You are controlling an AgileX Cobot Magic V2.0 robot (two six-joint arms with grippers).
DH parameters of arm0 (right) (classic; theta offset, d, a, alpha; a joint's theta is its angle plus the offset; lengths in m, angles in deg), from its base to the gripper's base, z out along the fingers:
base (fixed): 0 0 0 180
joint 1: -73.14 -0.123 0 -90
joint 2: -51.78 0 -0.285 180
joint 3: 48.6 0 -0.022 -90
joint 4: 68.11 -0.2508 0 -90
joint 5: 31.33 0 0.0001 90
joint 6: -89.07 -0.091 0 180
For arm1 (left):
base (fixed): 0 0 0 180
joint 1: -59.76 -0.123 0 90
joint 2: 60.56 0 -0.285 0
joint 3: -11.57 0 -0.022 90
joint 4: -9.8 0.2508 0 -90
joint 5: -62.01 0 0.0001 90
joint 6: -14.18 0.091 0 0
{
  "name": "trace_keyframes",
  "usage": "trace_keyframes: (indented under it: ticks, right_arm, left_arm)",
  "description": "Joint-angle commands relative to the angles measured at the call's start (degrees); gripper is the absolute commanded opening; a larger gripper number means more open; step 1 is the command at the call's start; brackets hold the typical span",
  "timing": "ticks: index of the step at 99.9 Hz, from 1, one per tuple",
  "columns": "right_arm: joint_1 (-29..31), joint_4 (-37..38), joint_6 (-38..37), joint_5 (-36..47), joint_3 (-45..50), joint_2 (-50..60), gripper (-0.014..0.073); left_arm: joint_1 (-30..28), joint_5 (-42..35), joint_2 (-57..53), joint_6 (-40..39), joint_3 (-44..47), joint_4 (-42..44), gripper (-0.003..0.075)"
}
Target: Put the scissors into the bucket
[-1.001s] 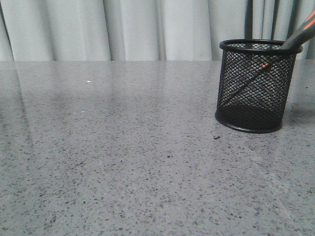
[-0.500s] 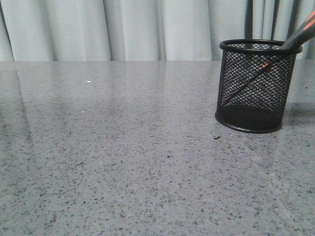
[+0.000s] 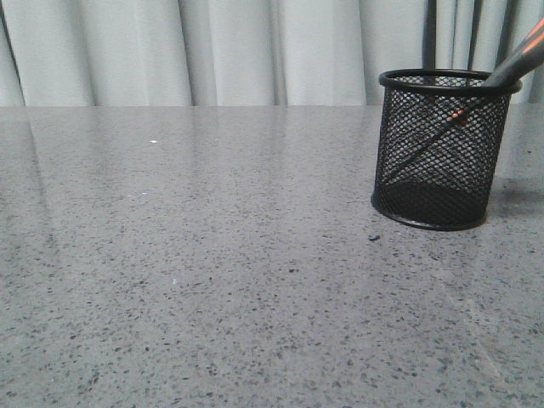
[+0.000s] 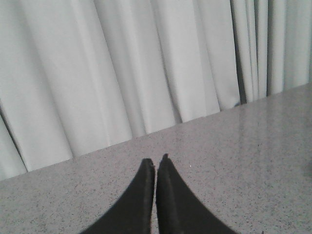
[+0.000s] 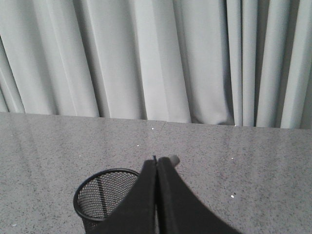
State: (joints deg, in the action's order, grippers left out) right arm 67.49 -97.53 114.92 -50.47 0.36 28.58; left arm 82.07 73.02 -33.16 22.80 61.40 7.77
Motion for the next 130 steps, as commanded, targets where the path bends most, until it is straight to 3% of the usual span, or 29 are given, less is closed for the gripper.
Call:
trace_keyframes:
  ticks: [1,26,130]
  right_arm:
    - [0.2,-0.8,0.8,5.3,1.6,3.2,-0.007]
    - [0.2,-0.8,0.8,9.0,7.2,7.1,-0.007]
    - [0.2,-0.8,0.8,7.3,7.6,7.1,-0.007]
  left_arm:
    - [-0.3,-8.5,-5.5,-1.0,3.4,-1.2,-0.002]
    - [-0.3,-9.5,-14.1,-1.0,8.2,-1.1,-0.002]
    - [-0.5,-9.6,-14.1,-1.0,9.7,-1.0,-0.002]
